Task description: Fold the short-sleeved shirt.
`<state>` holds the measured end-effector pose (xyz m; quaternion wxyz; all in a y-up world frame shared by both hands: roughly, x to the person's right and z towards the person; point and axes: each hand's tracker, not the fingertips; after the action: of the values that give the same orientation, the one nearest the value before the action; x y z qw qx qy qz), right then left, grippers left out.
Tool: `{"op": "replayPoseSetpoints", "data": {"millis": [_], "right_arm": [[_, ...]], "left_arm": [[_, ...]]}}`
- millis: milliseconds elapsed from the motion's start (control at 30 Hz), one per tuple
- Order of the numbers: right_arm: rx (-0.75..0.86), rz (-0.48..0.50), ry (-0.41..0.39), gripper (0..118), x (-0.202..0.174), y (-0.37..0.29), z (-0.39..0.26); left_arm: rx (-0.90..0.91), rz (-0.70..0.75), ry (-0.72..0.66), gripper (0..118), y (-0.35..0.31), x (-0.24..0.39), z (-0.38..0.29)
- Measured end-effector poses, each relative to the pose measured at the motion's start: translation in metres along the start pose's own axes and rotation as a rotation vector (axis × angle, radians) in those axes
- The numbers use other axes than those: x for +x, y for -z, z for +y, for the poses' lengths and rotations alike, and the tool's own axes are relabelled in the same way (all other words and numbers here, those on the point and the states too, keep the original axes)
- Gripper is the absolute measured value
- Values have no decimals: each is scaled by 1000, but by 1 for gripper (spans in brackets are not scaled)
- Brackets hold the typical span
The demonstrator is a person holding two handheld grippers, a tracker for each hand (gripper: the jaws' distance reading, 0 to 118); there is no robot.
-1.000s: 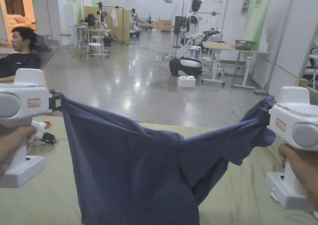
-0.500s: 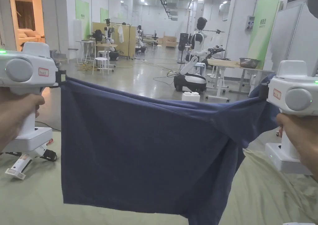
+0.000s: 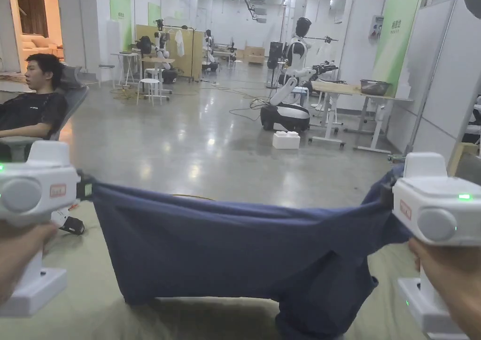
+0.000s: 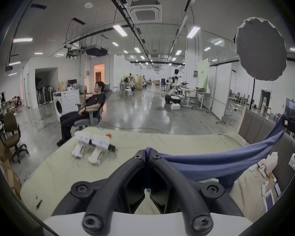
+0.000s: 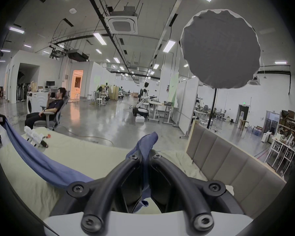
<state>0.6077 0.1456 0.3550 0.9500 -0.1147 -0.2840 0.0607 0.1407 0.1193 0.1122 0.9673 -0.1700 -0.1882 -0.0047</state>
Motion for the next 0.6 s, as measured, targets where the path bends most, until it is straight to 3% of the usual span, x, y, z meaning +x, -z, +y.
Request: {"op": "replayPoseSetpoints", "data": {"millis": [133,300,600], "right_arm": [[-36,6,-46,4,7,-24,-39],[-64,-2,-26,4,17,-82,-71],[-192,5,-85,4,13,-170,-129]], "left_arm": [[-11,-15,-11,0,-30,-8,-45],[16,-28,-36,0,-86,-17,-80],[-134,-48,-84,0,-157,-27,-152]]}}
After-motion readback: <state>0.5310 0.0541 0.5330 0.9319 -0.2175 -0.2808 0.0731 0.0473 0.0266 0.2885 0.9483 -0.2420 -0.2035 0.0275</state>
